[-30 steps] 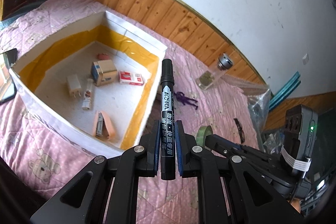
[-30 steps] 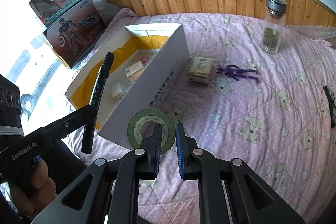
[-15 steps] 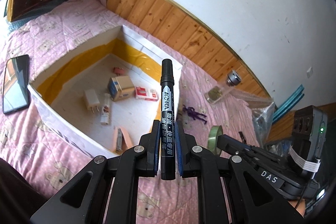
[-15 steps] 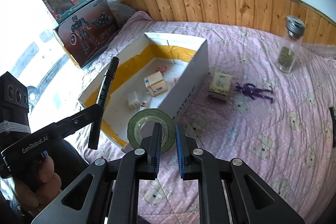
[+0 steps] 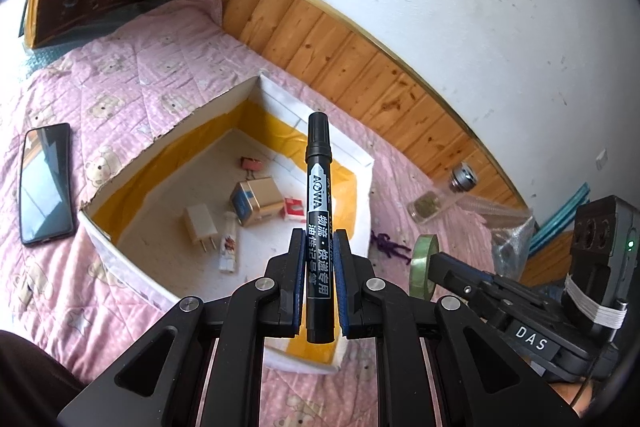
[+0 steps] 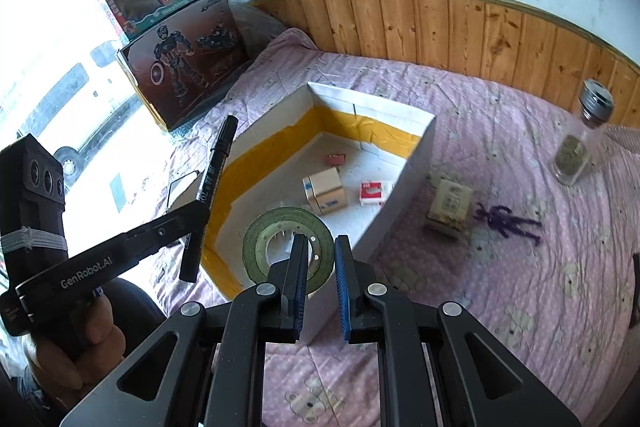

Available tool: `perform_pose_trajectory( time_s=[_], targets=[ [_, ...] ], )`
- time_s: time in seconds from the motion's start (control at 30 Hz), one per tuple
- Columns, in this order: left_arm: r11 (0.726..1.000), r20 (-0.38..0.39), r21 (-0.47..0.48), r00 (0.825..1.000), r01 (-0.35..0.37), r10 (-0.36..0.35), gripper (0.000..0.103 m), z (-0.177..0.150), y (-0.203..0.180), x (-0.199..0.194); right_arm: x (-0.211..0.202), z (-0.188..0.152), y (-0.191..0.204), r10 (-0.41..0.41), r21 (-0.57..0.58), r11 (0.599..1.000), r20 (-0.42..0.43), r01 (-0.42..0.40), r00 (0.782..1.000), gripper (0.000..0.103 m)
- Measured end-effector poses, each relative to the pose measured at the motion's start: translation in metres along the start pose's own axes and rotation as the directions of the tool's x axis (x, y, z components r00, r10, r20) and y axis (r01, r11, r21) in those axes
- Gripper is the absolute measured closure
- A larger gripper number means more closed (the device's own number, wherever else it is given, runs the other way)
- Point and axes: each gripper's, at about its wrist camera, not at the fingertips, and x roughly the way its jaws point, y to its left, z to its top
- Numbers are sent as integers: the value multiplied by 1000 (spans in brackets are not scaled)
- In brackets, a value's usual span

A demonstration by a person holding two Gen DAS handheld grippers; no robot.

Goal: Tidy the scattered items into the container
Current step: 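Lift and carry the marker and tape roll over the white box with both tools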

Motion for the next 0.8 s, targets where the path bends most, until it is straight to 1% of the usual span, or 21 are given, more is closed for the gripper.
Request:
perform_pose_trajectory(
  time_s=[0.17, 0.33, 0.47, 0.63, 0.8],
  targets=[
    [1000, -9, -7, 1000, -25, 25, 90, 13, 10, 9, 10, 11, 3, 8, -12, 1000, -5, -8, 1000, 89],
    [999, -11, 7, 998, -54, 54, 90, 30, 19, 18, 24, 22, 6, 12, -20, 1000, -16, -13, 1000, 89],
    [997, -9, 36, 997, -75, 75, 90, 44, 23, 24, 36, 28, 5, 18, -24, 1000, -30, -18, 999, 89],
    [993, -26, 68, 995, -95, 97, 90, 60, 29, 35, 52, 34, 5, 21, -23, 999, -52, -23, 998, 89],
    [986, -42, 126, 992, -111, 117, 90, 71, 28, 48, 67, 41, 4, 20, -21, 1000, -71, -21, 997, 89]
  ],
)
